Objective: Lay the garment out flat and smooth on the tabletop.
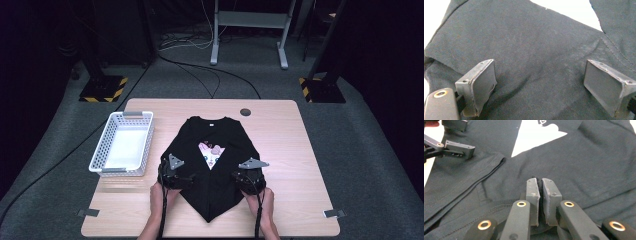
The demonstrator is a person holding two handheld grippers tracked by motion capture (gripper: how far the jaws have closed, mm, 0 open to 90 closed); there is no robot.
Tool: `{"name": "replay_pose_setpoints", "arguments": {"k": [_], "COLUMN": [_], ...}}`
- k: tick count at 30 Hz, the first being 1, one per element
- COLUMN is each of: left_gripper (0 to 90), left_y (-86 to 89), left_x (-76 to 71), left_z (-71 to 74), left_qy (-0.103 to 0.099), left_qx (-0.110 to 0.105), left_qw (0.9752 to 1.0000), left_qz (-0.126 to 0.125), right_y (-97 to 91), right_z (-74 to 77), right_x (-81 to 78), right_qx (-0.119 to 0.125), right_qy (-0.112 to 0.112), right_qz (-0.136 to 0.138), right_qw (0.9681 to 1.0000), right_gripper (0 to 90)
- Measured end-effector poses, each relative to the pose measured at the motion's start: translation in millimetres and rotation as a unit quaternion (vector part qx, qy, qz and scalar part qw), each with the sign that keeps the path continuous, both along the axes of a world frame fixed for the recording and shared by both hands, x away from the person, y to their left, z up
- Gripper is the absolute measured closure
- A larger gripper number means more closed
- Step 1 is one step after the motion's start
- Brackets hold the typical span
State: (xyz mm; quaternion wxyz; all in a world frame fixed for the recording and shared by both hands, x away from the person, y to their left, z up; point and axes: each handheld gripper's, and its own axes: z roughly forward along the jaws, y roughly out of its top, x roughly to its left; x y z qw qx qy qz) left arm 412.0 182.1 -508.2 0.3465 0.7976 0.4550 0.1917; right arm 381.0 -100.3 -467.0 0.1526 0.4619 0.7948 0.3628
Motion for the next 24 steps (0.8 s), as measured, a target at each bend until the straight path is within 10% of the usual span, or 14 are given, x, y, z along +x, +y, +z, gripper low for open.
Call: {"name": "replay_pose_setpoints", "arguments": {"k": [24], "left_gripper": [11.5], "left_y": [-8.2], "left_x": [10.5], "left_z": [-0.1], "left_qy": [-0.002], "left_qx": [0.002], "left_qw": [0.9997], "left_qz": [0.024], "right_y": [-32.5], "right_z": [14.7], "right_x": [-20.4], "right_qx": [-0.005], "right_qy": [-0.018], "right_qz": [-0.026], "right_qw": [0.9995], "right_gripper": [84.2]}}
